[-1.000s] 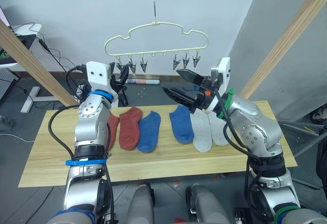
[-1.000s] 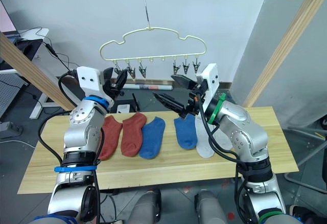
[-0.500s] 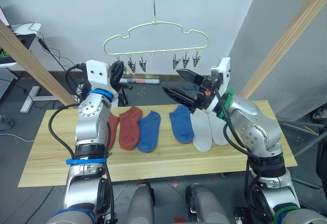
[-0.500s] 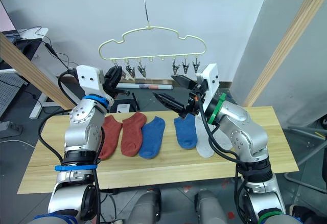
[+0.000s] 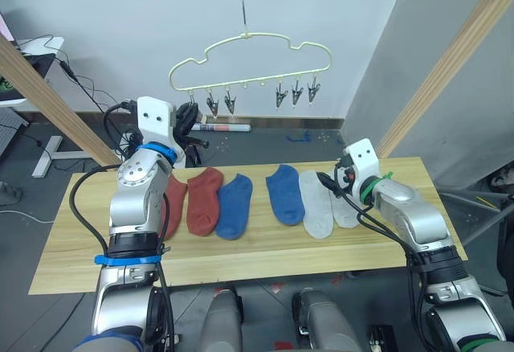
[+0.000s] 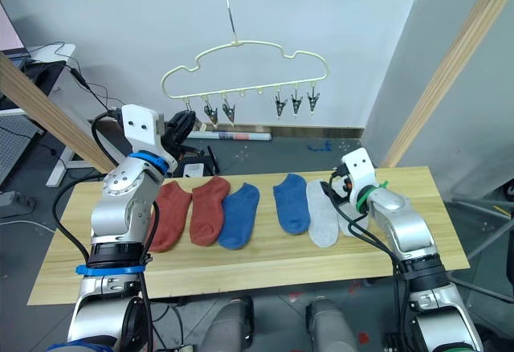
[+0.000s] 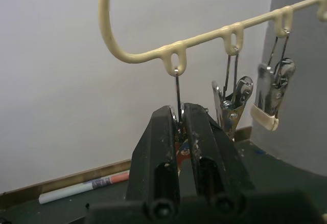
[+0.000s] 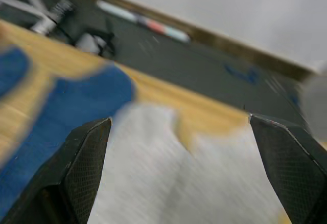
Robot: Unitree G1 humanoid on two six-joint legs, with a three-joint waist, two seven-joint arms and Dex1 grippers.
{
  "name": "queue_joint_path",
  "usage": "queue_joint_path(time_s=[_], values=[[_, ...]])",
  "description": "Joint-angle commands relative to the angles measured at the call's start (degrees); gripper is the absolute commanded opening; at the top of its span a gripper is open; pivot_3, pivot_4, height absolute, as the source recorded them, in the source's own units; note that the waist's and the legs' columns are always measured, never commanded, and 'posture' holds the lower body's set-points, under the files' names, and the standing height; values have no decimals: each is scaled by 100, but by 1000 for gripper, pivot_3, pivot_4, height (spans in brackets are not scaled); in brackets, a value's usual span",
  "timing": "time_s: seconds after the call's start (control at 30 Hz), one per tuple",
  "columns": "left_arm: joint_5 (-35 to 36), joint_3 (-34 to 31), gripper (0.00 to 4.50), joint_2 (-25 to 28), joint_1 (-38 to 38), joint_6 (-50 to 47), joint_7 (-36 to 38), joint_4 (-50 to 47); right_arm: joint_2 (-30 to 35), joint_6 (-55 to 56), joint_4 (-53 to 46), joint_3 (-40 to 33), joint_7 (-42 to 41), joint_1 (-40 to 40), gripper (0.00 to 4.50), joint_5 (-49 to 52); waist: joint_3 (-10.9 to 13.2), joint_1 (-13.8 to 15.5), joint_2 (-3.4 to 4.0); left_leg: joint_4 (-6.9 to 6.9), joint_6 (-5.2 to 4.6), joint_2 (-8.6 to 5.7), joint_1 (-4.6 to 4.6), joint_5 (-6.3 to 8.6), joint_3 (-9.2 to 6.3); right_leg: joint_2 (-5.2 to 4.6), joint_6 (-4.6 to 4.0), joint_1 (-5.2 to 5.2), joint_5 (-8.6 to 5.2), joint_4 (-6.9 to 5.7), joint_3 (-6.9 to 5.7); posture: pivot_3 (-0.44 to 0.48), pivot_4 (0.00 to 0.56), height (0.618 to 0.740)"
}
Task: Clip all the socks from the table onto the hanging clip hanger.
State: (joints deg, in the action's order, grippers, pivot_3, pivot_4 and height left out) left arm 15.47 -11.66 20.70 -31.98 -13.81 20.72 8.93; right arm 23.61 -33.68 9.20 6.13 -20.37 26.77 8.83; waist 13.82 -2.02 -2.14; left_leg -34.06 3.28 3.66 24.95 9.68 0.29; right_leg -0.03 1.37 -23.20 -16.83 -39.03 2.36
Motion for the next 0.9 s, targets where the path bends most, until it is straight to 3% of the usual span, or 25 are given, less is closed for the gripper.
queue_joint_path(time_s=[0.03, 0.4, 0.5, 0.87, 0.9], values=[[59, -29, 13, 36, 72, -68, 6, -286, -13, 344, 683, -58, 211, 239, 4500, -362, 0, -1, 0, 0, 0, 0, 0, 0, 0, 0, 0, 0, 0, 0, 0, -13, 232, 740], [70, -97, 13, 44, 294, -189, -150, -581, -445, 819, 2787, -280, 372, 704, 4500, -513, 0, 17, 0, -1, 0, -3, 1, 0, 5, -3, 5, 1, 4, 0, 5, 16, 227, 740], [101, -123, 0, 43, 319, -225, -180, -639, -431, 927, 2908, -336, 291, 695, 3921, -507, -1, 23, 0, -8, 0, -3, 0, 0, 4, -3, 11, 4, 8, -1, 5, 16, 227, 740], [220, -188, 0, 27, 370, -421, -221, -736, -281, 747, 2233, -516, 43, 86, 188, -428, -2, 29, 0, -20, 0, -3, 0, 0, 2, -3, 18, 9, 13, -3, 6, 24, 231, 740], [246, -205, 0, 26, 358, -461, -216, -730, -269, 719, 2120, -524, 15, 13, 35, -421, -2, 27, 0, -20, 0, -2, 0, 0, 3, -3, 18, 9, 13, -4, 7, 24, 231, 740]])
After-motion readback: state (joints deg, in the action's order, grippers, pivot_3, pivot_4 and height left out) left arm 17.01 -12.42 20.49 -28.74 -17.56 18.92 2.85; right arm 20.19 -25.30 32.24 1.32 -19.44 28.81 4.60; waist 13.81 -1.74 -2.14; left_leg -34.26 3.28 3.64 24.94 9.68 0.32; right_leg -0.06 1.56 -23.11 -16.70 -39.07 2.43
